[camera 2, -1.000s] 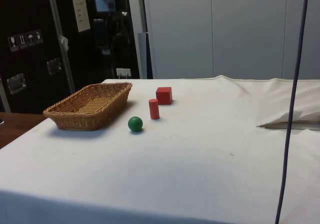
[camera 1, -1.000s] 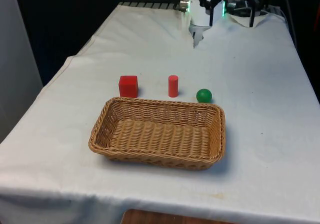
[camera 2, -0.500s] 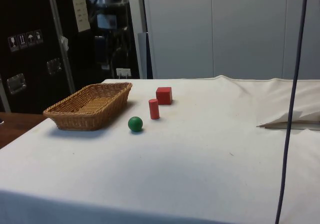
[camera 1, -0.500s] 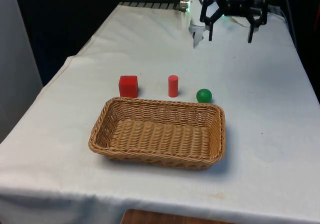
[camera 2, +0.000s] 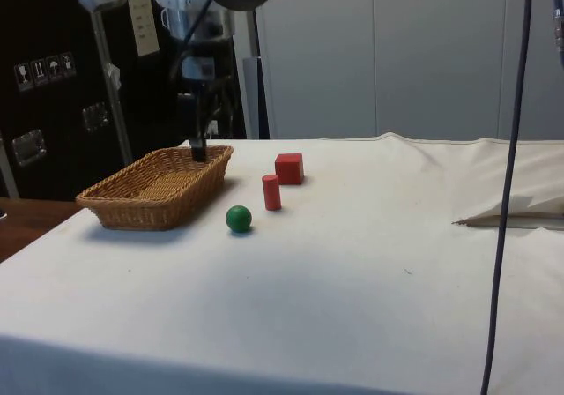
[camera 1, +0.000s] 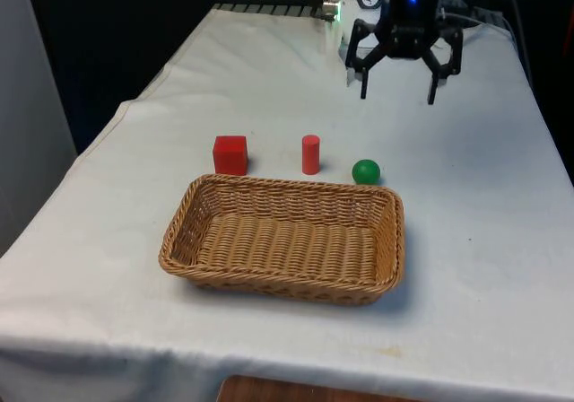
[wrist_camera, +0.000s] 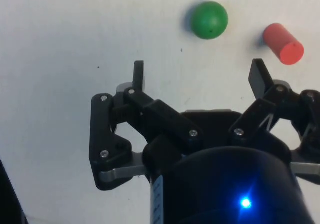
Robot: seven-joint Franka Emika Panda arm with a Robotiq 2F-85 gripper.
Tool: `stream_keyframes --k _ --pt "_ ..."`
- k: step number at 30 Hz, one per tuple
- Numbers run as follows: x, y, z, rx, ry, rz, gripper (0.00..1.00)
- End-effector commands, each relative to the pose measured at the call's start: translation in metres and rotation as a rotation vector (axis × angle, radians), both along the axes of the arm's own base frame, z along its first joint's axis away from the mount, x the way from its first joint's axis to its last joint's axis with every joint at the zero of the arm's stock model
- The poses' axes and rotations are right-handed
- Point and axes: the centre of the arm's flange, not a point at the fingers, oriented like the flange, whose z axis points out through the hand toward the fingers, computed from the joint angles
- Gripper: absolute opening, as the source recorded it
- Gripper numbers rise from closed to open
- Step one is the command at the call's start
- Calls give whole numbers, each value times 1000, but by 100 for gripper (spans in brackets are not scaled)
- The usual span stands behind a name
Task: Pick up the object to the left of the cylinder and place it into the basket.
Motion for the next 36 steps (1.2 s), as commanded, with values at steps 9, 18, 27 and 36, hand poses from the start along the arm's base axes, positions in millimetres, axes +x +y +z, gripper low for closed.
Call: stream_keyframes --k 9,18,27,36 --pt "1 -4 -23 5 0 10 100" --pt "2 -1 -39 3 -7 6 100" --pt "2 -6 -63 15 -12 -2 100" --pt "2 -10 -80 20 0 1 100"
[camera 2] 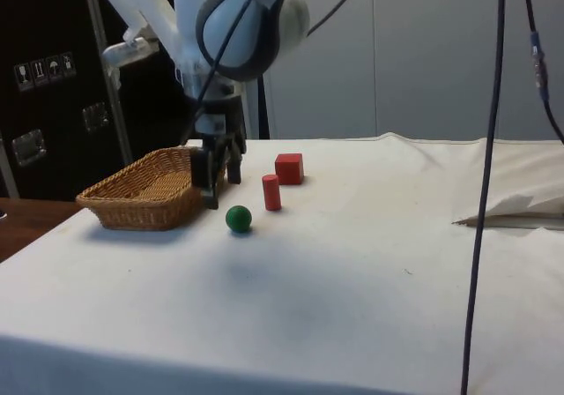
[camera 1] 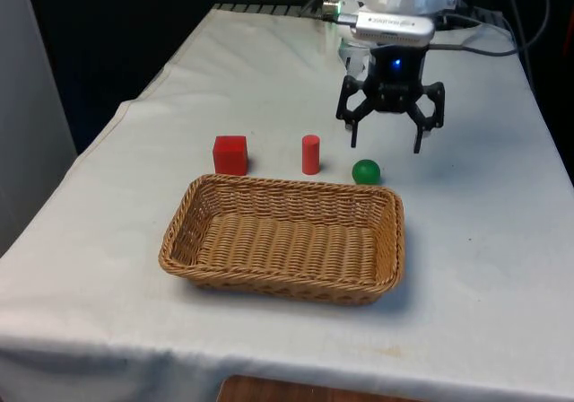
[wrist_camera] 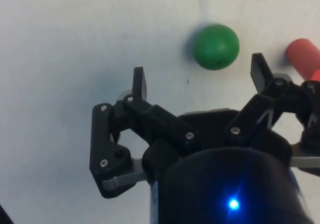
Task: Pick up the object to the left of the cylinder and place it into the basket.
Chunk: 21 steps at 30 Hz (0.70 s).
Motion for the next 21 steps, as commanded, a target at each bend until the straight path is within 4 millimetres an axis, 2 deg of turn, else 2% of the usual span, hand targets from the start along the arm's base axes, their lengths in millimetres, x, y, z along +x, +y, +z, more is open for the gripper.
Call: stream_keyframes --k 1,14,21 --pt "0 0 -2 14 -3 4 100" --pt "-2 -13 -21 9 30 9 100" --pt "-2 -11 -35 17 32 12 100"
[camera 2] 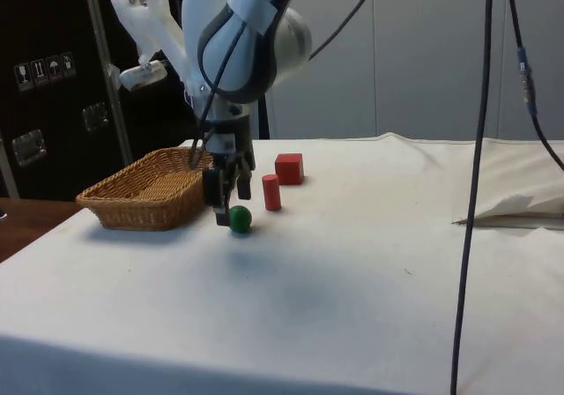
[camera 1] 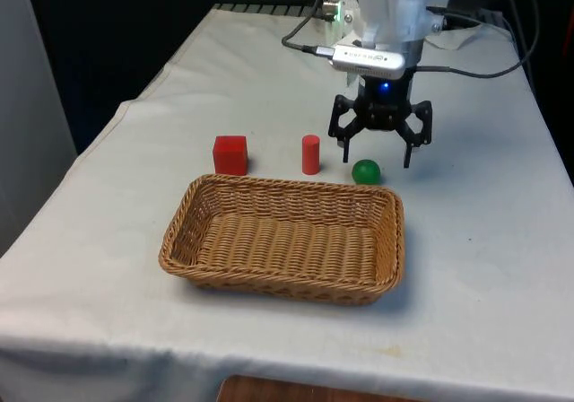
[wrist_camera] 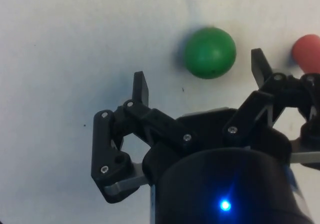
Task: Pick up the object to the left of the cylinder and place it into the basket.
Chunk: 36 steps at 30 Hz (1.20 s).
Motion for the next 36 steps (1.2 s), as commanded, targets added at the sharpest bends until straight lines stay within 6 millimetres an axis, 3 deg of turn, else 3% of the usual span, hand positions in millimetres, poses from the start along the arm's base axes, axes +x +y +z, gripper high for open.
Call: stream_keyframes --k 1,24,27,28,30,31,33,34,36 --pt "1 2 -2 14 -9 3 100" --pt "9 0 -27 -8 -10 -2 99" --pt "8 -2 -27 -18 -4 -6 72" --pt "10 -1 -28 -11 -9 -2 72" --pt "10 -2 -29 -13 -9 -4 49" --pt "11 -2 -29 -13 -10 -3 26" --pt "11 -2 -29 -13 -9 -2 7" --pt "11 -1 -29 -13 -10 -2 0" --pt "11 -1 -28 -20 -5 -4 0"
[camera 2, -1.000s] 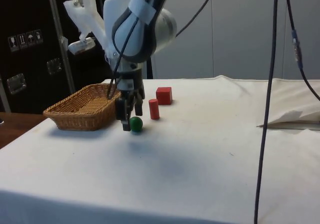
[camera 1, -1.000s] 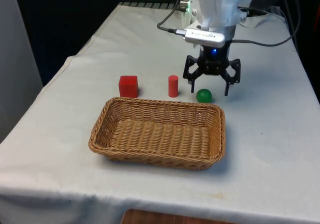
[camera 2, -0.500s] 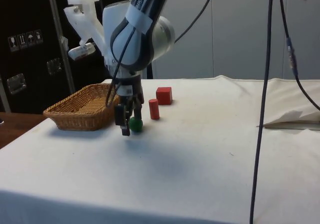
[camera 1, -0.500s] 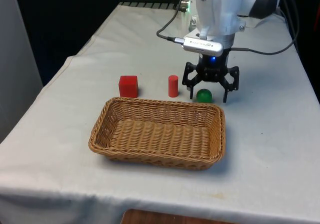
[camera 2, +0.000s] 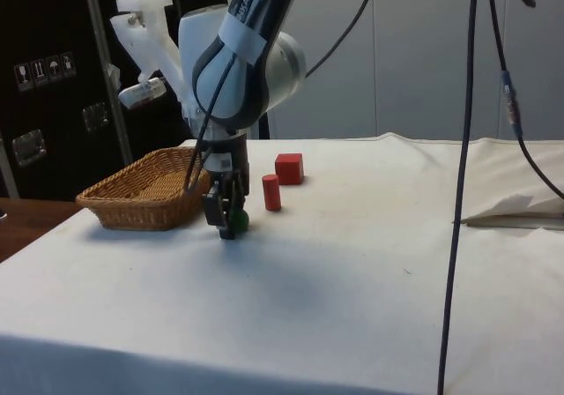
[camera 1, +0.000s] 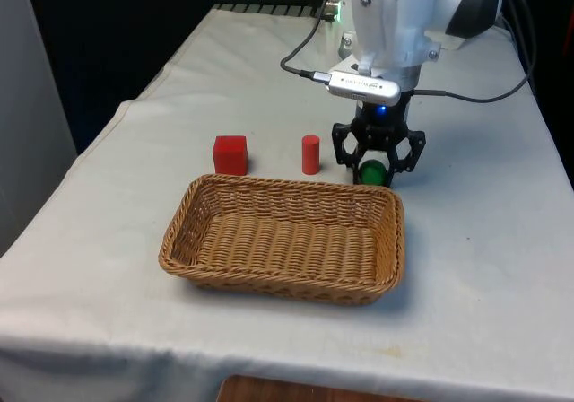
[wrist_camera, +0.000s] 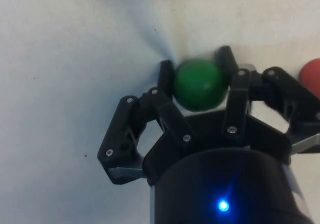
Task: Pick up the object to the left of the cylinder and place it into the basket.
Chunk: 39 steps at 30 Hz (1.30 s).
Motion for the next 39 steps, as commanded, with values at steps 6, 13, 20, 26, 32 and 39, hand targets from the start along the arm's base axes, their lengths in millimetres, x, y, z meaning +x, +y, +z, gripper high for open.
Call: stream_keyframes --k 6,13,20,26,32,39 --pt "0 0 0 6 -3 4 0" --pt "2 -1 21 13 -9 7 0" --pt "7 -2 45 30 -15 9 0" --pt "17 -4 61 44 -35 8 0" --pt "36 -11 78 49 -45 6 0" --pt "57 -17 90 48 -62 4 0"
